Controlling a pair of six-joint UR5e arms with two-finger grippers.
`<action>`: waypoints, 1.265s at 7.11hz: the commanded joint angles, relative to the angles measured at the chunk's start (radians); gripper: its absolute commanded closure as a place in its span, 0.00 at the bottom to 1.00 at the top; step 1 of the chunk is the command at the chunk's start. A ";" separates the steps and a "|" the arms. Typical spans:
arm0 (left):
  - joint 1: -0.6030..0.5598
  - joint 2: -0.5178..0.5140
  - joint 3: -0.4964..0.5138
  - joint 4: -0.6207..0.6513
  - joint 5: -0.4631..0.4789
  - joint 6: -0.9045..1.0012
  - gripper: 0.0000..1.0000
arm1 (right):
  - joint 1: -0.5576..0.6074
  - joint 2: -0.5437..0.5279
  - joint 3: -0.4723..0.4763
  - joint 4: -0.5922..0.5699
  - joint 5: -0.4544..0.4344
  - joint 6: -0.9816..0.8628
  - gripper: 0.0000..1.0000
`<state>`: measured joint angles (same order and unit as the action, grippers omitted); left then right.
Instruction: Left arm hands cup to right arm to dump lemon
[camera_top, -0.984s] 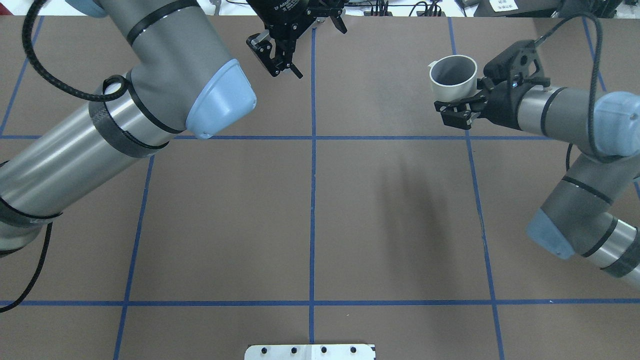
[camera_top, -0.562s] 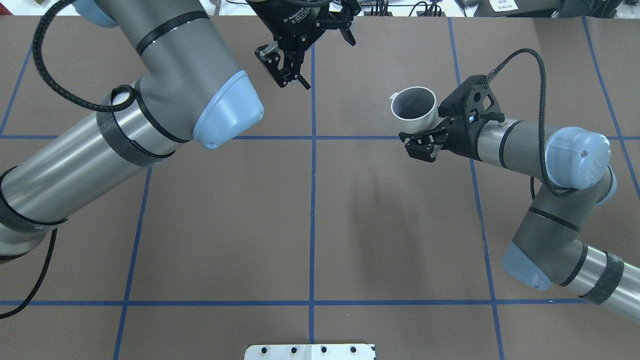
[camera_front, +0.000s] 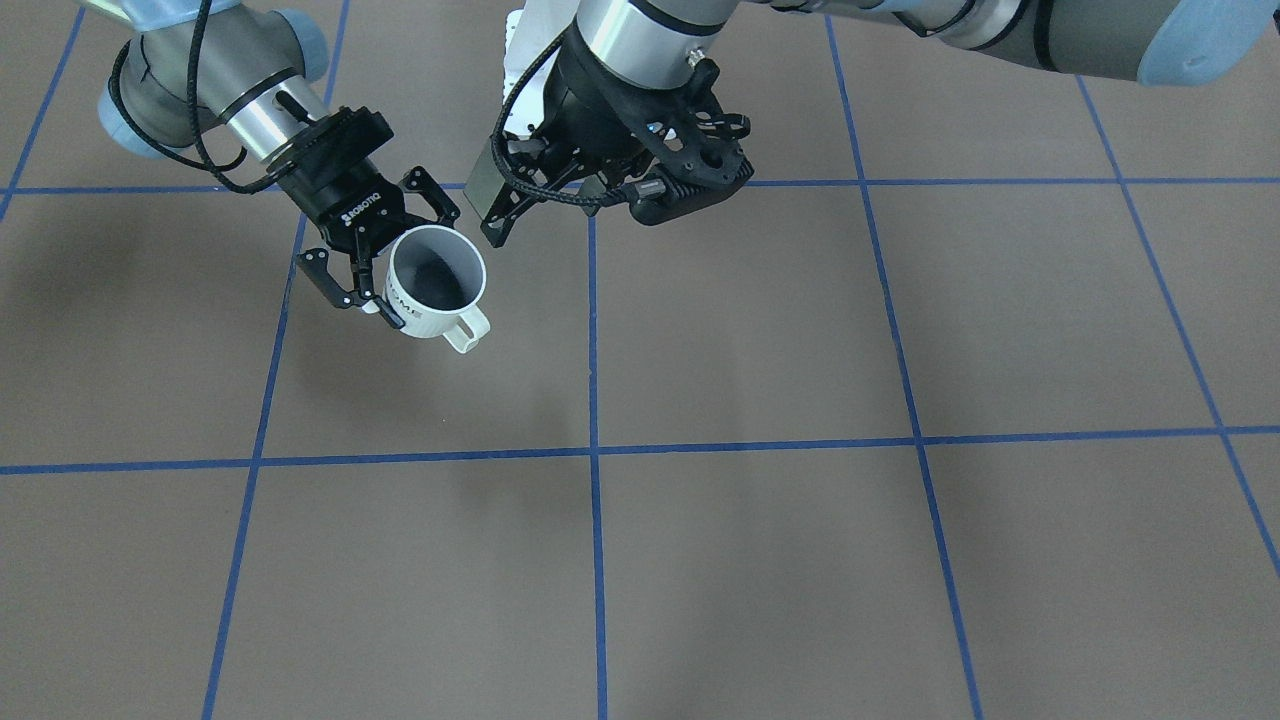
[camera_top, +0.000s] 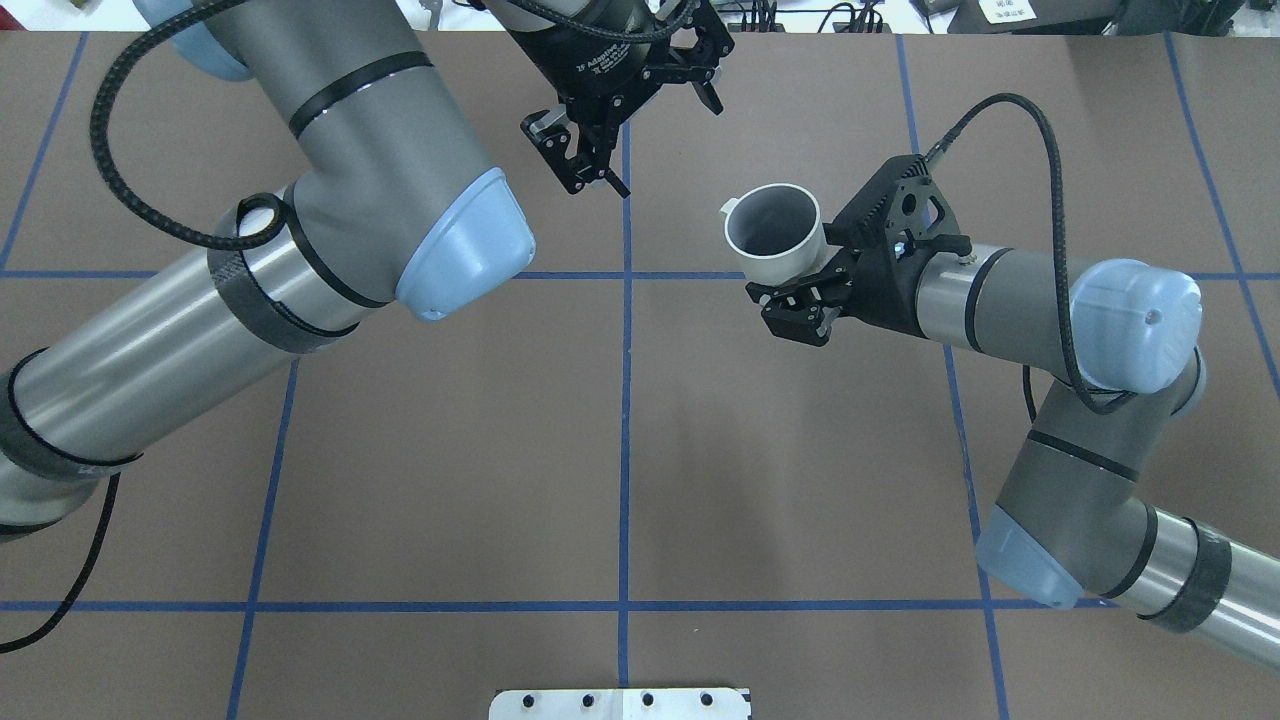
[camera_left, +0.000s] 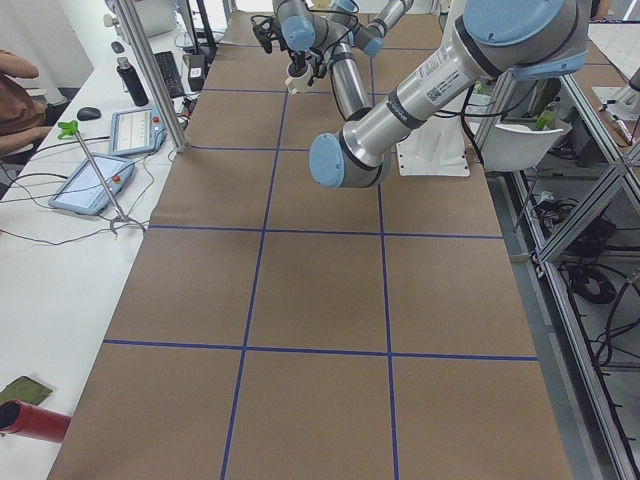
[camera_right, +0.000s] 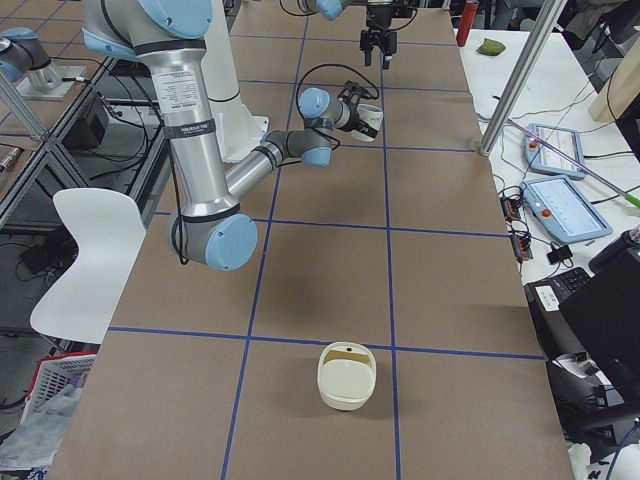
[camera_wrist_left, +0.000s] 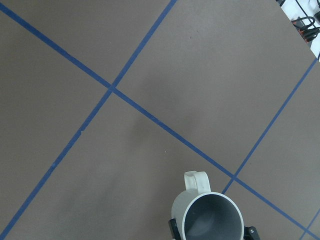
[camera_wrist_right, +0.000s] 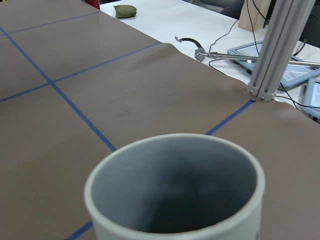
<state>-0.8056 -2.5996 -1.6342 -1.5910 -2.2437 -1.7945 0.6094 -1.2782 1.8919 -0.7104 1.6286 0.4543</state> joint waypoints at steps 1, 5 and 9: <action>0.003 0.030 0.001 -0.029 -0.003 0.034 0.00 | -0.002 0.027 0.038 -0.038 0.007 0.000 1.00; 0.038 0.039 0.001 -0.050 -0.007 0.035 0.14 | -0.005 0.030 0.033 -0.032 0.005 0.001 1.00; 0.072 0.035 0.007 -0.050 -0.007 0.034 0.14 | -0.005 0.042 0.033 -0.029 0.005 0.012 0.78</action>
<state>-0.7412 -2.5651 -1.6314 -1.6414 -2.2504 -1.7609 0.6054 -1.2384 1.9241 -0.7399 1.6334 0.4650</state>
